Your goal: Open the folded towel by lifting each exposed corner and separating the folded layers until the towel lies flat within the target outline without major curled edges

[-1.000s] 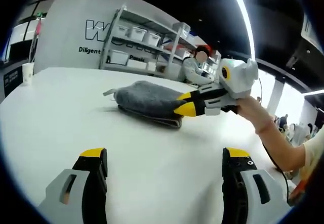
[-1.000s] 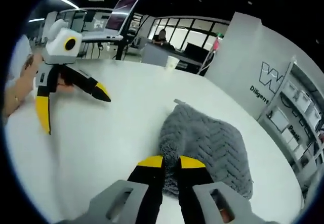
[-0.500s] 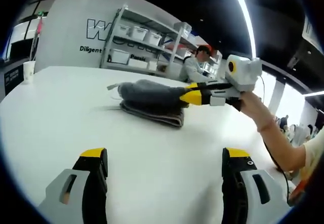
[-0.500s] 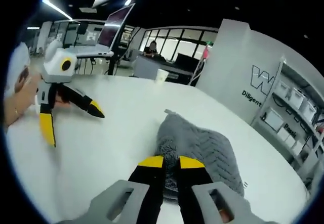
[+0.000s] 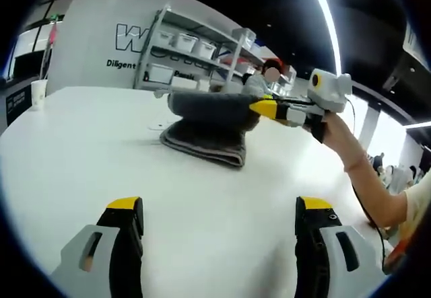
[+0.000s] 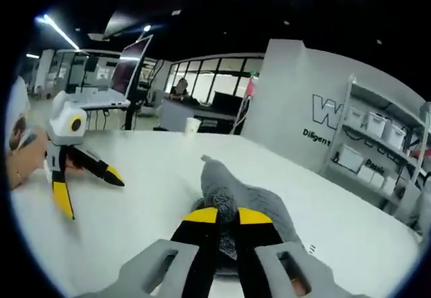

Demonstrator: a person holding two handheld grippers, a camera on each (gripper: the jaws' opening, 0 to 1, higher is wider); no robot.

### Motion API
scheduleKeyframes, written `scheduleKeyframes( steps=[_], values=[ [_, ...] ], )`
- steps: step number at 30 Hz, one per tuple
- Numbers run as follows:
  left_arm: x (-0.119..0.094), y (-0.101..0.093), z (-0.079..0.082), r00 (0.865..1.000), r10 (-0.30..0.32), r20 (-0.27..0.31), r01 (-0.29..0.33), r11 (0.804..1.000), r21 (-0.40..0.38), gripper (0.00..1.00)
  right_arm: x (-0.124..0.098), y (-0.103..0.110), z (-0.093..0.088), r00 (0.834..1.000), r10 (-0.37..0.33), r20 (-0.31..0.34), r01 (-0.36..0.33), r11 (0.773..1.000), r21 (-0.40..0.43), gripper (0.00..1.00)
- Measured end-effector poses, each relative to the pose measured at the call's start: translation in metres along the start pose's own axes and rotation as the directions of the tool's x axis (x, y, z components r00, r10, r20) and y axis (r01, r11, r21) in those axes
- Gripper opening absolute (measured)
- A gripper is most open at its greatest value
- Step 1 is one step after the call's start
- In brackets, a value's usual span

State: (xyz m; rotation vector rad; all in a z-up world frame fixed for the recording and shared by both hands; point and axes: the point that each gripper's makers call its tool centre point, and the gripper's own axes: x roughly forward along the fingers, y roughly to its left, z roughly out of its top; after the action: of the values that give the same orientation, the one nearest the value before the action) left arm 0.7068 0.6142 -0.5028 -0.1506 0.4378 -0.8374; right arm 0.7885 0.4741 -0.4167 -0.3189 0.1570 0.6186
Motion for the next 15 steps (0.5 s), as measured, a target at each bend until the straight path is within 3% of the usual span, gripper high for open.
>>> scheduleKeyframes(
  steps=[7,15],
  values=[
    [0.0,0.0,-0.001,1.0,-0.002,-0.004,0.002,1.0,0.003,0.91,-0.017,-0.037,0.0,0.995,-0.083,0.048,0.079,0.993,0.082,0.02],
    [0.003,-0.003,-0.002,1.0,-0.011,-0.018,0.012,1.0,0.018,0.94,-0.03,-0.062,-0.003,0.989,-0.123,0.08,0.108,0.979,0.174,0.02]
  ],
)
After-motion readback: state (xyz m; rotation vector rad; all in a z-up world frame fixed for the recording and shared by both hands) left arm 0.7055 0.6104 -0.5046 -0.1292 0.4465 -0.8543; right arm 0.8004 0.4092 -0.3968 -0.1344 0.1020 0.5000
